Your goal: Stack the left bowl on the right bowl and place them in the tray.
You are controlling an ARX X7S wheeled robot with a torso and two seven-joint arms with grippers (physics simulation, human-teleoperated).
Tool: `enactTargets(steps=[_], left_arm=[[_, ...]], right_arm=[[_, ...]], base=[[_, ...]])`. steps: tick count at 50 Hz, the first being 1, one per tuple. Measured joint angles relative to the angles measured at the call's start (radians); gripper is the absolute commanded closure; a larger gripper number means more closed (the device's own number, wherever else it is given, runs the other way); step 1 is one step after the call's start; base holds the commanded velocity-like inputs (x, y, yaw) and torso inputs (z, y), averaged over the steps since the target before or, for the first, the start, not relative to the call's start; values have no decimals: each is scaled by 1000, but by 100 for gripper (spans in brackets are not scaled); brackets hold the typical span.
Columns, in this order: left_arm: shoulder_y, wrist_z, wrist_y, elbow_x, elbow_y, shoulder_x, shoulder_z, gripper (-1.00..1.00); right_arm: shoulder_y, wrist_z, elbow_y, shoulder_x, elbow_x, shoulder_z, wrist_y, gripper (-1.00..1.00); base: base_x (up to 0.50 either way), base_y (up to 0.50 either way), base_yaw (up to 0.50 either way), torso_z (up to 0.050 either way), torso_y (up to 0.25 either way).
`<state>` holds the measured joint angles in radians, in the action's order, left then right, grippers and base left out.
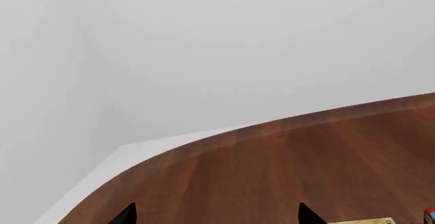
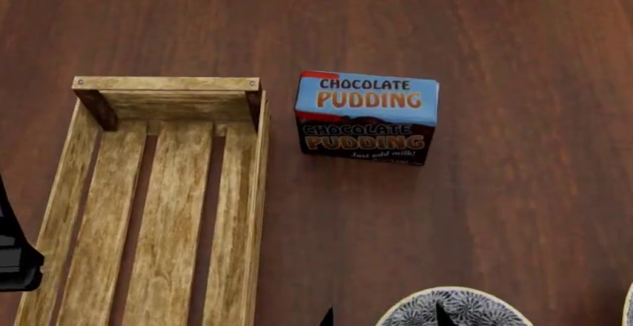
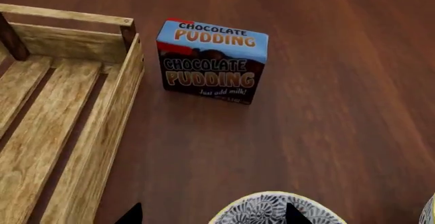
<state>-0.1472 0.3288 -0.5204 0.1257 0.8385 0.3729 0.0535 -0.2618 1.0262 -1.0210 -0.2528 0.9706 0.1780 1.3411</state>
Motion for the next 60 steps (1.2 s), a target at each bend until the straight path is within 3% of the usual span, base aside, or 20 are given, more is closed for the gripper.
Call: enactTargets(steps=[22,60], left_arm=[[4,12,-5,-21,4,14,21,-100],[3,24,-13,-19,5,24,27,-100]], right_arm=[[143,-57,81,-84,-139,136,-209,-100],[84,-164,323,-77,-213,217,-325,-100]], base=[[0,0,0,0,0],[0,0,0,0,0]])
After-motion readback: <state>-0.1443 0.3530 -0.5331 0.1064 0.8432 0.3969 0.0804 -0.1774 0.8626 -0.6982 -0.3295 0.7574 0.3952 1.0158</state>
